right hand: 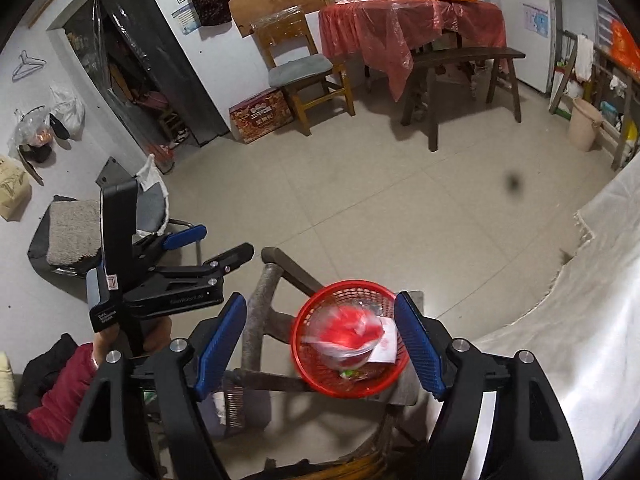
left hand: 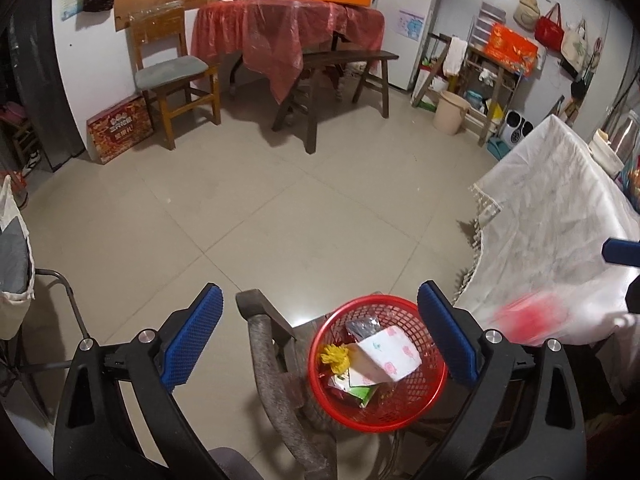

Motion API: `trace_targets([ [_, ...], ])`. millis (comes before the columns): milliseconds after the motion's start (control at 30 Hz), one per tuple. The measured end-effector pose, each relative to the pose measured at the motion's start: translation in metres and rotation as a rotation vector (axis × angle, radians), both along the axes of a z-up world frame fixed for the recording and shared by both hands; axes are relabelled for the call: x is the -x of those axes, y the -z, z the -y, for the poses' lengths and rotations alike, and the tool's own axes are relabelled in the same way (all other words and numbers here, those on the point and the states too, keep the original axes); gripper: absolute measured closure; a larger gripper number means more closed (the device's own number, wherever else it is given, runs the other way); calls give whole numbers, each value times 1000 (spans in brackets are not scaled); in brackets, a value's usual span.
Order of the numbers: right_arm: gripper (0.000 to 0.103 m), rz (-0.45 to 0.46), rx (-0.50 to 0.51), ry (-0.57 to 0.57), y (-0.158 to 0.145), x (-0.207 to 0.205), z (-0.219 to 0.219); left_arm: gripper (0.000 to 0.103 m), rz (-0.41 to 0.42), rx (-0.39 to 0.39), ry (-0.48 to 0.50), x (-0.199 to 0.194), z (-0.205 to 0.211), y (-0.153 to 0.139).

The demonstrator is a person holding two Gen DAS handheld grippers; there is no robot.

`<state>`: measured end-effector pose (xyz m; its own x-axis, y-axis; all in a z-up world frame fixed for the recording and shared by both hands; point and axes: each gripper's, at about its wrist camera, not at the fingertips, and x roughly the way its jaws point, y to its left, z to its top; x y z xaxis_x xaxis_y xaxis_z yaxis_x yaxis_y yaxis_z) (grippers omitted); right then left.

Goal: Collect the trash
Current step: 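Lower the red jelly cup into the wastebasket and open the right tool, then move both tools back over the table toward the medicine boxes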

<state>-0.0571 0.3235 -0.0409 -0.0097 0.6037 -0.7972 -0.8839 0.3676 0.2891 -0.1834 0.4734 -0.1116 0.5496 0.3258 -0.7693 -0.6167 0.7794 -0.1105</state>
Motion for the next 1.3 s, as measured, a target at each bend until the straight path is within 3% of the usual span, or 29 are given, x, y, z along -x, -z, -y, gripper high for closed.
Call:
trace_targets([
  [267, 28, 19, -29, 27, -12, -5, 28, 7, 28, -5, 1, 0, 4, -14],
  [567, 28, 43, -102, 120, -35, -25, 81, 7, 65, -48, 81, -18, 39, -43],
  [900, 28, 56, -180, 230, -52, -48, 146, 7, 119, -207, 239, -44, 119, -87],
  [1300, 25, 118, -277, 414, -69, -73, 244, 7, 207, -366, 404, -75, 221, -119],
])
